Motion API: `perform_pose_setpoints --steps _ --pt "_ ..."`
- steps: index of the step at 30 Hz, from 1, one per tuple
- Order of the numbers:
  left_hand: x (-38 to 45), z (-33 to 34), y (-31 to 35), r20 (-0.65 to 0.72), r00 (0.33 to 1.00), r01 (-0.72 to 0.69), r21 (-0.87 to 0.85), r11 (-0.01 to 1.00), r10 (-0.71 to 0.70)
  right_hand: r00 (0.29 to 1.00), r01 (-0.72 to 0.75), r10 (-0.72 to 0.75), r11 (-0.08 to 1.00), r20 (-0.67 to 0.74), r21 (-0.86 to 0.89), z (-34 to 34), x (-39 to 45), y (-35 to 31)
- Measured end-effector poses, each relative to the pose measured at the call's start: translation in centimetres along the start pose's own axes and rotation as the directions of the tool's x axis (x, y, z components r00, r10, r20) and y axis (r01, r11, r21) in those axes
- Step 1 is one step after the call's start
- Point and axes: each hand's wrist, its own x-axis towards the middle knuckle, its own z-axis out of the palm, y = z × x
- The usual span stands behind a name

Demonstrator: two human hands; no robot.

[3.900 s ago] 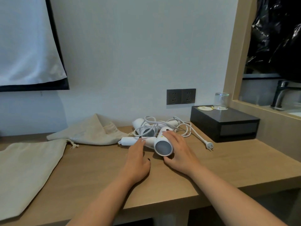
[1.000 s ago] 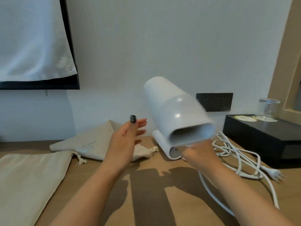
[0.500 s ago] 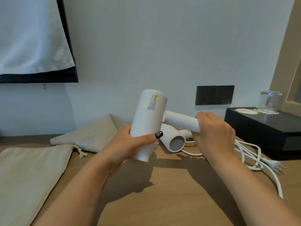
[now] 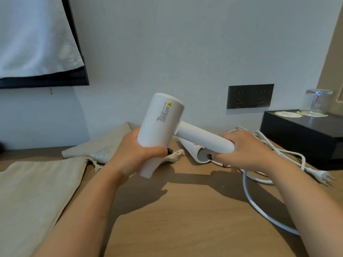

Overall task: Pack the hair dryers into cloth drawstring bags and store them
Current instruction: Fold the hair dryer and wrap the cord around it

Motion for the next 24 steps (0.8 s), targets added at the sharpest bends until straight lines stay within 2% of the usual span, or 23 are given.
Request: perform_pose_setpoints --steps 2,6,13,15,18,24 --pt "-0.1 0.5 -0.2 0.009 1.000 0.004 0.000 1.000 -0.004 1.000 -0.022 0.021 0.998 0.016 0.059 0.4 -0.2 0.1" --pt "0.2 1.2 -0.7 -0.071 0.997 -0.015 0.024 1.000 0.017 0.997 -0.059 0.065 0.992 -0.050 0.114 1.4 0.0 -0.1" --pt "0.2 0.8 -0.4 -0.160 0.981 -0.115 -0.008 0.993 0.113 0.979 -0.089 0.110 0.988 -0.174 0.125 1.2 -0.3 -1.9" --pt "0.2 1.4 -0.4 -0.202 0.971 -0.141 -0.053 0.989 0.128 0.967 -0.082 0.123 0.980 -0.221 0.182 1.6 -0.3 -2.6" --pt "0.2 2.5 -0.2 -0.302 0.949 -0.158 -0.220 0.963 0.087 0.944 -0.033 0.141 0.940 -0.298 0.340 2.8 0.1 -3.8" --pt "0.0 2.5 -0.4 -0.282 0.952 -0.183 -0.213 0.960 0.119 0.943 0.000 0.124 0.928 -0.307 0.373 3.2 0.0 -3.5"
